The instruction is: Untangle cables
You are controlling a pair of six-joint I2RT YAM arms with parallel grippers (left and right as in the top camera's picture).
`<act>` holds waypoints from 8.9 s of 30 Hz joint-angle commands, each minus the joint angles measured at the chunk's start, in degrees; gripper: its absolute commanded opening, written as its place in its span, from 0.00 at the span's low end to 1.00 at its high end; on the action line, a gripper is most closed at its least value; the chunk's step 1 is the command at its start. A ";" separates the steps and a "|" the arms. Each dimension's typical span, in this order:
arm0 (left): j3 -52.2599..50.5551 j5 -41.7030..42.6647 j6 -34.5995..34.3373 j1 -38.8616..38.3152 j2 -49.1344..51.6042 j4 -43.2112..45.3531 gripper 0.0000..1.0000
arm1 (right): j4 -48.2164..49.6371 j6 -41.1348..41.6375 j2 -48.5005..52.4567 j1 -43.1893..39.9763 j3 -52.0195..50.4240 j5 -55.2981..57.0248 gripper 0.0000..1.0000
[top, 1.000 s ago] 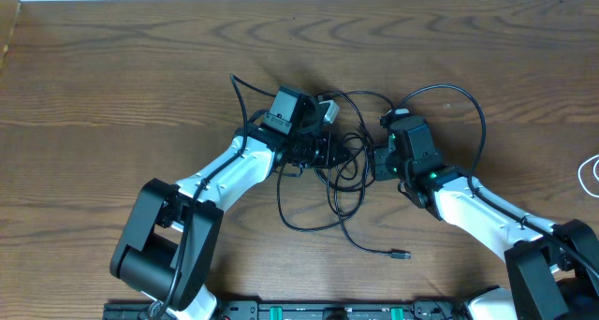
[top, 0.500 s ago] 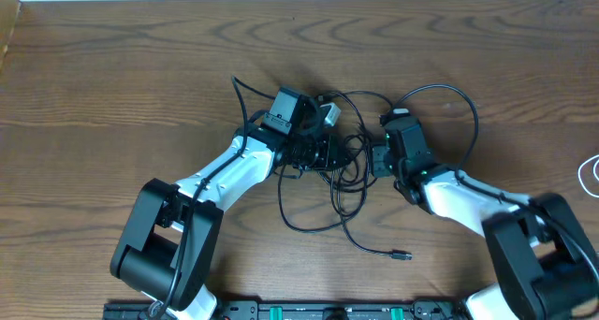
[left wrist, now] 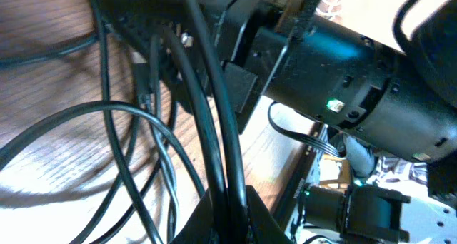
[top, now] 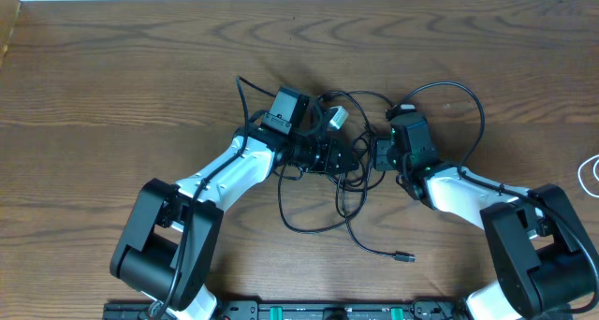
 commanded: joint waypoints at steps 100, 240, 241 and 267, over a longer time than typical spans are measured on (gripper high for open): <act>0.31 3.89 -23.04 -0.07 0.22 13.77 0.09 | -4.70 17.73 -2.12 -4.87 -0.39 -26.40 0.01; 0.31 3.67 -34.56 11.19 0.22 24.87 0.43 | 1.75 2.16 -9.57 4.07 -0.39 -18.21 0.91; 0.31 3.67 -35.89 11.19 0.22 24.90 0.43 | 1.99 -2.03 -9.38 4.17 -0.39 -18.18 0.91; 0.31 7.19 -48.26 11.17 0.22 24.83 0.41 | 18.93 -2.12 -4.42 1.05 -0.39 -1.55 0.01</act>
